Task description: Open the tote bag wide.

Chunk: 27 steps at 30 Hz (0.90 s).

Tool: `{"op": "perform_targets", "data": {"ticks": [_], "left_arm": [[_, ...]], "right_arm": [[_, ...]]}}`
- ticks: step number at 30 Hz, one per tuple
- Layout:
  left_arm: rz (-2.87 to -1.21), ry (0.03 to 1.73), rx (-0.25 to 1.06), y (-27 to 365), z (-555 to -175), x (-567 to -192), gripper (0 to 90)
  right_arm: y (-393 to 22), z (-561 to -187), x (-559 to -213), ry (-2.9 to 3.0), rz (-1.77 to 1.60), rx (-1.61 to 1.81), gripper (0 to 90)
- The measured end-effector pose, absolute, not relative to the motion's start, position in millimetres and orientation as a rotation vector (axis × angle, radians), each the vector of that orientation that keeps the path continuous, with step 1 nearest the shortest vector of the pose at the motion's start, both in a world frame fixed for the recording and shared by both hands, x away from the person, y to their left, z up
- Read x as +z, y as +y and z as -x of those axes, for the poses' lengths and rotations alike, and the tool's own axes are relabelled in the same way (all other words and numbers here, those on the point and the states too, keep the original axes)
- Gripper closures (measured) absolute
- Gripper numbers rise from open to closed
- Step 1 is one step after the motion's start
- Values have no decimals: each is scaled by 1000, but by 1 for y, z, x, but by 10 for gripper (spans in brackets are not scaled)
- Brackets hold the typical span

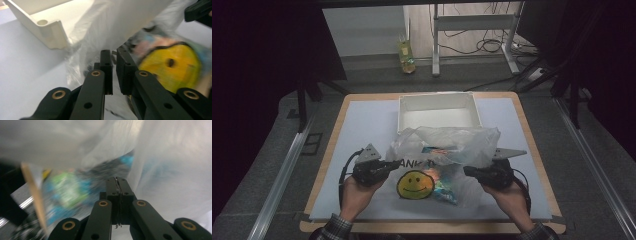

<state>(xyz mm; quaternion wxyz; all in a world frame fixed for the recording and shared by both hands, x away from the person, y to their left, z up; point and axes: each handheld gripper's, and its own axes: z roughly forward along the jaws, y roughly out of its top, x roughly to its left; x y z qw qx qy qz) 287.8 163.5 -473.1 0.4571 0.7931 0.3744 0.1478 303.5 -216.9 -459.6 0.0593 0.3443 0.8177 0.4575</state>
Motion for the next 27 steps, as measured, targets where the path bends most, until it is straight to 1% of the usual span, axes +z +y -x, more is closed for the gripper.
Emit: {"op": "perform_targets", "data": {"ticks": [2,3,4,6,7,10,12,15,17,21,24,25,27], "left_arm": [[-1970,955,366,159,-301,-484,841],[-1970,955,366,159,-301,-484,845],[-1982,983,358,157,-313,-495,849],[-1996,995,353,156,-318,-500,853],[-2007,1020,345,154,-327,-509,857],[-2026,1035,336,153,-334,-515,866],[-2028,1070,305,149,-341,-525,873],[-2053,1085,302,146,-343,-532,886],[-2104,1107,298,146,-346,-540,889],[-2105,1125,306,152,-345,-540,889],[-2105,1156,308,163,-341,-539,889],[-2099,1178,305,171,-339,-539,889],[-2089,1177,289,177,-336,-538,883]], "right_arm": [[-217,-316,-465,2451,-1070,1352,887],[-217,-322,-469,2443,-1091,1342,887],[-219,-330,-475,2439,-1129,1337,889],[-220,-334,-478,2435,-1142,1328,890],[-221,-345,-489,2440,-1177,1306,890],[-221,-354,-500,2450,-1212,1268,891],[-221,-359,-506,2454,-1233,1247,891],[-222,-360,-510,2465,-1244,1217,891],[-226,-363,-517,2482,-1265,1147,891],[-229,-366,-522,2490,-1293,1103,892],[-236,-366,-522,2487,-1314,1080,892],[-243,-364,-520,2487,-1323,1065,892],[-248,-361,-520,2506,-1326,1086,891]]}}
